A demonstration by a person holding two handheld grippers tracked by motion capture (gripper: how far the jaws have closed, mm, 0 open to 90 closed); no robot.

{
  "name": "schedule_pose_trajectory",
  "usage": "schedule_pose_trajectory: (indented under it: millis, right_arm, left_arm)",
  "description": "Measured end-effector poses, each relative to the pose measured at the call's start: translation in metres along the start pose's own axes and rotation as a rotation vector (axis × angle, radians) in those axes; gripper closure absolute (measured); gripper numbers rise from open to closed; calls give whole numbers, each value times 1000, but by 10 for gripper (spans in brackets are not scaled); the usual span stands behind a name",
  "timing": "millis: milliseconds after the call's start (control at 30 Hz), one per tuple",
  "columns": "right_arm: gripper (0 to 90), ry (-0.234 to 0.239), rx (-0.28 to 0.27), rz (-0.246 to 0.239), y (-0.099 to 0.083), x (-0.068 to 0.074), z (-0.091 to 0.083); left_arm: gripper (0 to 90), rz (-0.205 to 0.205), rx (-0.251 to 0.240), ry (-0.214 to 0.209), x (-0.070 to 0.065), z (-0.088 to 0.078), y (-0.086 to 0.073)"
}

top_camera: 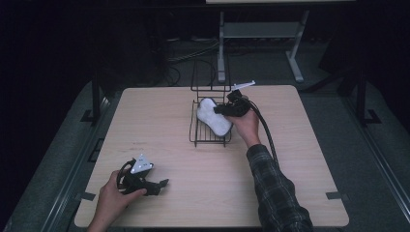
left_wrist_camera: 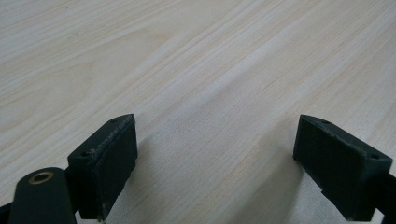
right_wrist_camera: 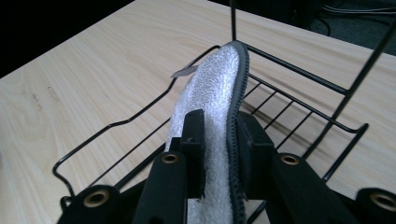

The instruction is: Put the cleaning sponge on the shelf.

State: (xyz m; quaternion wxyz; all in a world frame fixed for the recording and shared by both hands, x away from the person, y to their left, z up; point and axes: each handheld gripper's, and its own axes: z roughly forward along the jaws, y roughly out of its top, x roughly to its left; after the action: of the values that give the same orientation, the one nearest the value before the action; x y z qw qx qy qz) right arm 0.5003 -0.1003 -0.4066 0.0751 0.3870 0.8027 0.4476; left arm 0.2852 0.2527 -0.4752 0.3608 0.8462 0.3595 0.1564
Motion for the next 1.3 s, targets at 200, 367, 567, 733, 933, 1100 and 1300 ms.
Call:
schedule_pose_trajectory:
  millis: [200,367,567,733,933,1100,1300]
  right_arm:
    - [687,-25,7,13,-3,-5,2]
    - [640,-60,36,11,-6,-7,5]
    - [605,-80,49,12,-11,-11,4]
    - [620,-80,27,27,-12,-12,-4]
    - [869,-52,13,4,-19,-15,-23]
    - [894,-34,40,-26,-27,-9,-31]
    - [895,-15,57,-68,-35,3,-33]
  left_arm:
    - [128,1,0,1,0,0,0]
    - [128,0,-1,0,0,0,0]
    - [128,2,2,0,0,0,0]
    - [128,0,1,1,0,0,0]
    - [128,1,1,1,0,0,0]
    - [128,0,1,1,0,0,0]
    - [128,3,2,1,0,0,0]
